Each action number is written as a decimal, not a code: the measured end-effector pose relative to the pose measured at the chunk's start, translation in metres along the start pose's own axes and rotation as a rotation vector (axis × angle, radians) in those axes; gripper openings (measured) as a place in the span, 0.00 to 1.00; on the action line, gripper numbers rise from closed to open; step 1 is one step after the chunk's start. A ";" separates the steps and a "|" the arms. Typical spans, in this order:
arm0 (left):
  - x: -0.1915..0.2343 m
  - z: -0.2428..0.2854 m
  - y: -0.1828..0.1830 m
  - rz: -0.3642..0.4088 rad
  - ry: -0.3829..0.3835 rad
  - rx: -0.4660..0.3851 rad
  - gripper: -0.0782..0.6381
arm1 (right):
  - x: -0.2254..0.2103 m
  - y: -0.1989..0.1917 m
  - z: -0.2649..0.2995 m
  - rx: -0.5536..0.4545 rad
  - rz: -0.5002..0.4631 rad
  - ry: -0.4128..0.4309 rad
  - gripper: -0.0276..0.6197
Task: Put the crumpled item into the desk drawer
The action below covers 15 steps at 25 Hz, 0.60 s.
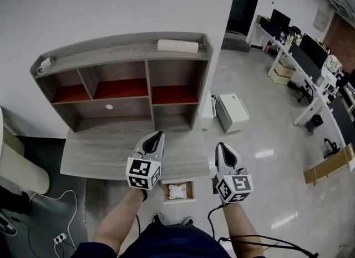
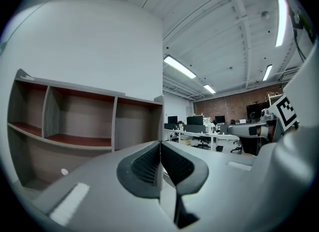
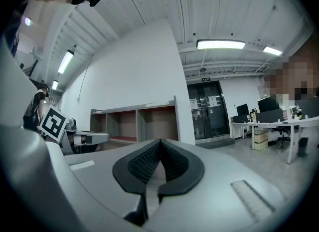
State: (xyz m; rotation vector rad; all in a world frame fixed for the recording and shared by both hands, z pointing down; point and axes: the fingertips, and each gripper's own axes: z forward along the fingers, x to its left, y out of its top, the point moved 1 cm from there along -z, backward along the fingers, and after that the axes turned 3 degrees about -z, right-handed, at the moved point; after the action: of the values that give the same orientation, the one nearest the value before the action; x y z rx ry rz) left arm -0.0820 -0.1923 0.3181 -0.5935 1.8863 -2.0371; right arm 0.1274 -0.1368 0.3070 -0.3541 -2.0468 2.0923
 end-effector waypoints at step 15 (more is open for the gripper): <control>-0.010 -0.019 0.060 0.002 -0.024 -0.122 0.12 | 0.016 0.056 0.001 -0.121 -0.022 0.041 0.05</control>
State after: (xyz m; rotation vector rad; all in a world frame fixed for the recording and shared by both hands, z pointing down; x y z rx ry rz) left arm -0.0861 -0.1768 0.2568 -0.6423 2.0067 -1.9154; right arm 0.1139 -0.1345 0.2503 -0.3878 -2.1490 1.9379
